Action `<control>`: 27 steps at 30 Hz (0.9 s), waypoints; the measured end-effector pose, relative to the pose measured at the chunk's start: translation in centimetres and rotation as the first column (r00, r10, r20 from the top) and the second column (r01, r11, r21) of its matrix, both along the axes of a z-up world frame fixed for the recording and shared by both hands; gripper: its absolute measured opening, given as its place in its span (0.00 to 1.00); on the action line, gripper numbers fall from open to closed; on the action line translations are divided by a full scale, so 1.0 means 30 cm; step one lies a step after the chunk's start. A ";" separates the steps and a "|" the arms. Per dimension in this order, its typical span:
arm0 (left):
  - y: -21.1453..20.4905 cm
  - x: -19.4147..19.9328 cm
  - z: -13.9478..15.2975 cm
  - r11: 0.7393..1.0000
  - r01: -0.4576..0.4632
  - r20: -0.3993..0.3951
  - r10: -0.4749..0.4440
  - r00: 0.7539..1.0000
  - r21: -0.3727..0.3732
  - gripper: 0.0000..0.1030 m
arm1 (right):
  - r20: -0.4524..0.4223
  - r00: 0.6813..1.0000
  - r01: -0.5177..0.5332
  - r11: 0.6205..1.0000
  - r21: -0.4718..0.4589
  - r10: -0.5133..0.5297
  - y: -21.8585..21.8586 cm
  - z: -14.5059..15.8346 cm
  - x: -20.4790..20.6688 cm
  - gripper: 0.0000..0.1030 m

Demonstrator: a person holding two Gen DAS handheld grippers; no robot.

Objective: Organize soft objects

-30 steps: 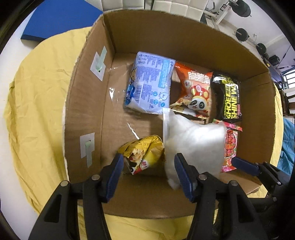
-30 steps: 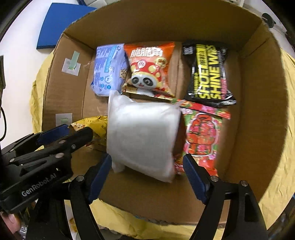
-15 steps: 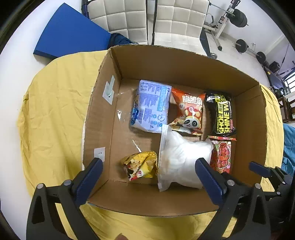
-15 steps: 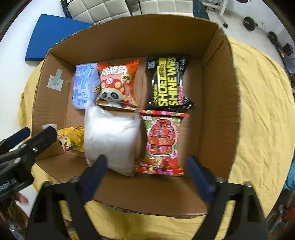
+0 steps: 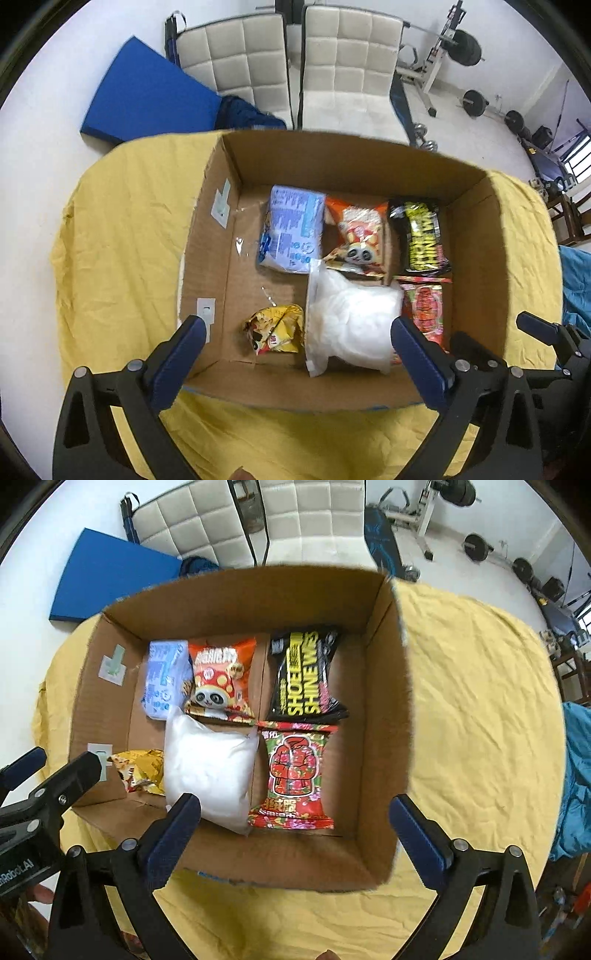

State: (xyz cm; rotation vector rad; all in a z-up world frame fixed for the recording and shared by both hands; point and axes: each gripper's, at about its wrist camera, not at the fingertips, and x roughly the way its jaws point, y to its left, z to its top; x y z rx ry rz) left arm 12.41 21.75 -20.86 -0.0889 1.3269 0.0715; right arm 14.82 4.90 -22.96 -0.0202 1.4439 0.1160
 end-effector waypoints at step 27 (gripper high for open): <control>-0.108 -0.400 0.628 0.999 -0.038 0.241 0.029 0.970 0.031 1.00 | 0.299 0.953 0.022 0.997 0.072 -0.042 -0.188 0.780 -0.441 1.00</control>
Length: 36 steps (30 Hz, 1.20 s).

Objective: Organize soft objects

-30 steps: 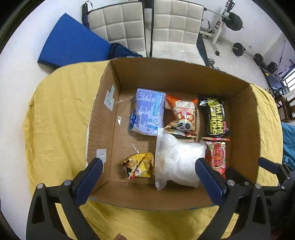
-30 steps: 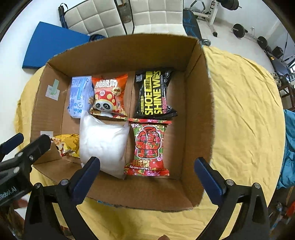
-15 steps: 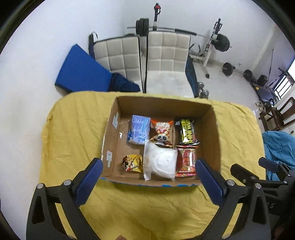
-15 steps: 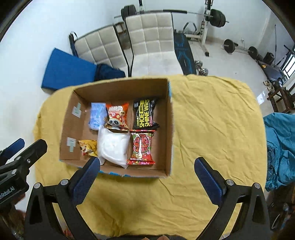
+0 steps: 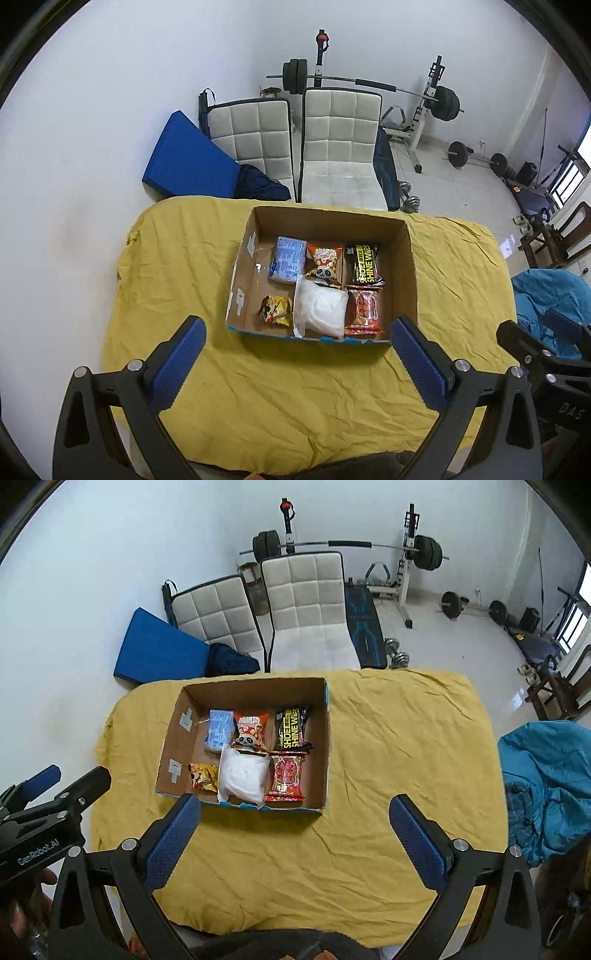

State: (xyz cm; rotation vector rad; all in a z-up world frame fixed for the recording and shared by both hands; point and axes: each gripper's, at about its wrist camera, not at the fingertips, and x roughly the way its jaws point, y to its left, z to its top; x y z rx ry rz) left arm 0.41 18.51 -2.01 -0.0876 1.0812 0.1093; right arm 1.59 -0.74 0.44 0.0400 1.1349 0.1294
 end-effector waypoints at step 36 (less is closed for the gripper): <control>-0.014 -0.101 0.064 0.999 0.002 0.021 -0.002 1.000 0.037 1.00 | 0.034 0.999 -0.004 0.999 -0.049 0.006 0.013 0.106 -0.093 1.00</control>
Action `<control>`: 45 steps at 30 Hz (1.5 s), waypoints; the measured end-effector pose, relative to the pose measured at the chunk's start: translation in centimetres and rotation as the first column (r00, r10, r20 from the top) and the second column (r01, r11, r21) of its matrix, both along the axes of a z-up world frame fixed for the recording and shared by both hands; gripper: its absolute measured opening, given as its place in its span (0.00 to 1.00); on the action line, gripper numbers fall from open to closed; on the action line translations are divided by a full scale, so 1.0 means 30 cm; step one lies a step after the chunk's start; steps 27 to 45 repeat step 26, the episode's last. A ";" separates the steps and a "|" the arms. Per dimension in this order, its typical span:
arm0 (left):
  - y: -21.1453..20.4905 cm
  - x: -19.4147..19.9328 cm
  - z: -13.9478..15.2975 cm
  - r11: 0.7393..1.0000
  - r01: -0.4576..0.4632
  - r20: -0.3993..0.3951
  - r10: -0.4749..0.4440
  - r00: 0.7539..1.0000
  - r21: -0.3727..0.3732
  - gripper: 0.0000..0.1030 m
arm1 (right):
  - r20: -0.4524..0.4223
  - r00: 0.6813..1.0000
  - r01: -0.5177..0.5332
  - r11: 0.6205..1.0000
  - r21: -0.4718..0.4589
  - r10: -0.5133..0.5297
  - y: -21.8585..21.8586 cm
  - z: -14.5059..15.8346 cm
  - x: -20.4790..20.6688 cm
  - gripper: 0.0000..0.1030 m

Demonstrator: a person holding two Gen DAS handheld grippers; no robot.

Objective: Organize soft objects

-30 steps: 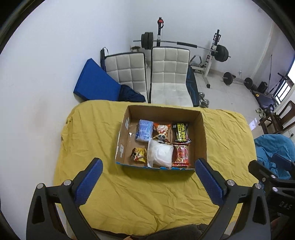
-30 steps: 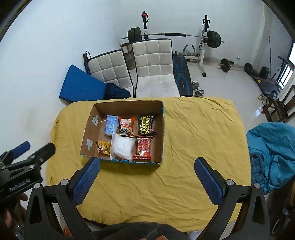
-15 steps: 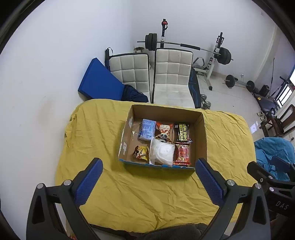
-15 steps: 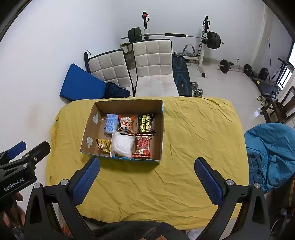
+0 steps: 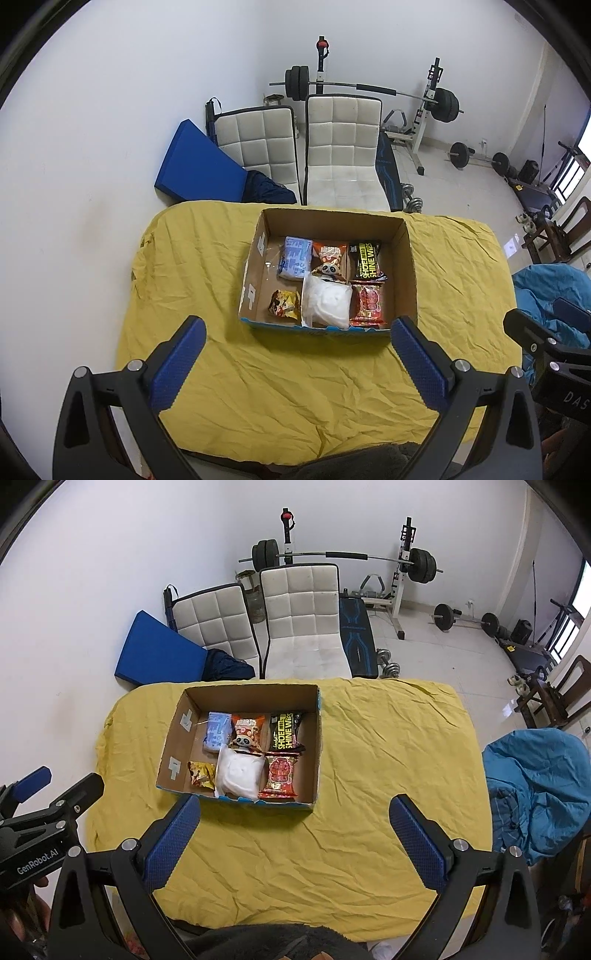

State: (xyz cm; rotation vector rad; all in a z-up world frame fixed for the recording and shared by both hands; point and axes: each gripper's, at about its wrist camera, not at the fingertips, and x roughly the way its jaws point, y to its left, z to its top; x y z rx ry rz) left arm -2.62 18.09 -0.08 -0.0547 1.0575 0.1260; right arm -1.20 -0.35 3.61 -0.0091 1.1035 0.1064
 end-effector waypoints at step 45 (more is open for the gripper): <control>-0.008 0.018 0.004 1.000 0.023 0.008 -0.023 1.000 -0.013 1.00 | 0.006 0.998 0.058 0.998 -0.025 -0.058 -0.034 -0.010 0.004 1.00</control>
